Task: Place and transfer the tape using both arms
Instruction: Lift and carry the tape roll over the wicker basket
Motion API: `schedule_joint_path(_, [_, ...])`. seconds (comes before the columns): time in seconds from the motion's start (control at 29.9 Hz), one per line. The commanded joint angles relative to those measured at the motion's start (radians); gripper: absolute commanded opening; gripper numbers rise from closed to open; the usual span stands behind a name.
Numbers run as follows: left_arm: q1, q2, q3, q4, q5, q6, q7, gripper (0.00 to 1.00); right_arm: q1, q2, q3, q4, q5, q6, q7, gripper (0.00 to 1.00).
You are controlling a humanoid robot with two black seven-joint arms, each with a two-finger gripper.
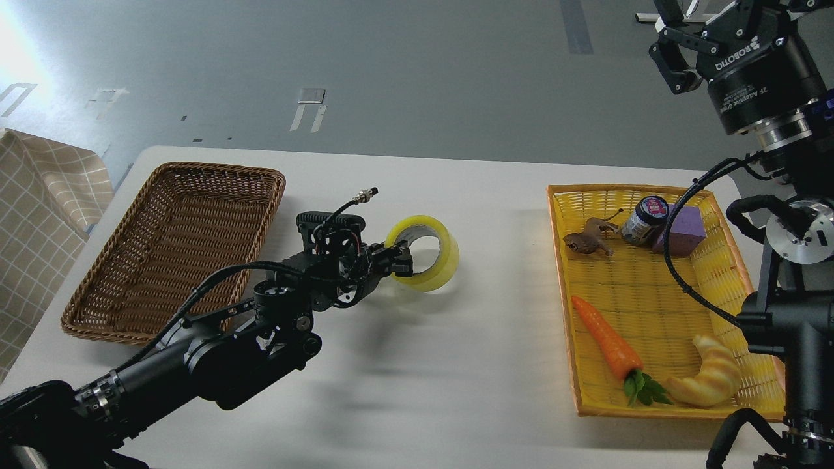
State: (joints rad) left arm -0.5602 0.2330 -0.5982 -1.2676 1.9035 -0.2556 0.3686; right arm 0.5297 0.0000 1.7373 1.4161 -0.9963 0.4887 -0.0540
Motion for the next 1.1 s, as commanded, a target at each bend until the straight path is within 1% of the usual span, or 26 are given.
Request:
schedule_joint_path(0.0, [-0.038, 0.028, 0.001, -0.010, -0.001, -0.039, 0.001, 0.00, 0.001, 0.000, 0.001, 0.001, 0.001, 0.000, 0.002, 1.00])
schedule_joint_path(0.07, [-0.081, 0.057, 0.000, -0.022, -0.001, -0.071, -0.002, 0.00, 0.001, 0.000, 0.002, 0.000, 0.001, 0.000, 0.002, 1.00])
schedule_joint_path(0.1, [-0.081, 0.057, 0.000, -0.022, -0.001, -0.071, -0.002, 0.00, 0.001, 0.000, 0.002, 0.000, 0.001, 0.000, 0.002, 1.00])
schedule_joint_path(0.27, [-0.214, 0.158, -0.008, -0.042, -0.004, -0.181, -0.011, 0.00, 0.000, 0.000, 0.002, -0.002, 0.001, 0.000, 0.006, 1.00])
schedule_joint_path(0.33, [-0.242, 0.181, -0.008, -0.044, -0.009, -0.200, -0.013, 0.00, 0.000, 0.000, 0.002, -0.002, 0.001, 0.000, 0.006, 1.00])
schedule_joint_path(0.43, [-0.286, 0.242, -0.005, -0.045, -0.023, -0.233, -0.034, 0.00, 0.001, 0.000, 0.002, -0.002, 0.001, 0.000, 0.006, 1.00])
schedule_joint_path(0.57, [-0.316, 0.315, 0.001, -0.062, -0.023, -0.233, -0.048, 0.00, 0.000, 0.000, 0.002, -0.003, 0.001, 0.000, 0.006, 1.00])
schedule_joint_path(0.63, [-0.322, 0.377, 0.003, -0.079, -0.023, -0.233, -0.072, 0.00, -0.002, 0.000, 0.001, -0.002, 0.001, 0.000, 0.006, 1.00])
schedule_joint_path(0.74, [-0.314, 0.455, 0.006, -0.088, -0.024, -0.233, -0.094, 0.00, -0.002, 0.000, 0.001, -0.002, 0.001, 0.000, 0.006, 1.00])
schedule_joint_path(0.77, [-0.314, 0.456, 0.006, -0.088, -0.024, -0.233, -0.094, 0.00, -0.002, 0.000, 0.001, -0.002, 0.001, 0.000, 0.006, 1.00])
schedule_joint_path(0.84, [-0.308, 0.503, 0.008, -0.088, -0.024, -0.233, -0.115, 0.00, -0.002, 0.000, 0.001, -0.003, 0.001, 0.000, 0.006, 1.00])
schedule_joint_path(0.9, [-0.299, 0.566, 0.012, -0.088, -0.024, -0.233, -0.152, 0.00, -0.004, 0.000, -0.001, -0.003, 0.001, 0.000, 0.006, 1.00])
schedule_joint_path(0.97, [-0.287, 0.606, 0.031, -0.082, -0.027, -0.233, -0.175, 0.00, -0.004, 0.000, -0.001, -0.003, 0.001, 0.000, 0.006, 1.00])
schedule_joint_path(1.04, [-0.280, 0.624, 0.037, -0.078, -0.029, -0.233, -0.184, 0.00, -0.007, 0.000, -0.001, -0.003, 0.001, 0.000, 0.006, 1.00])
schedule_joint_path(1.07, [-0.268, 0.641, 0.038, -0.075, -0.031, -0.233, -0.198, 0.00, -0.008, 0.000, -0.001, -0.003, 0.001, 0.000, 0.006, 1.00])
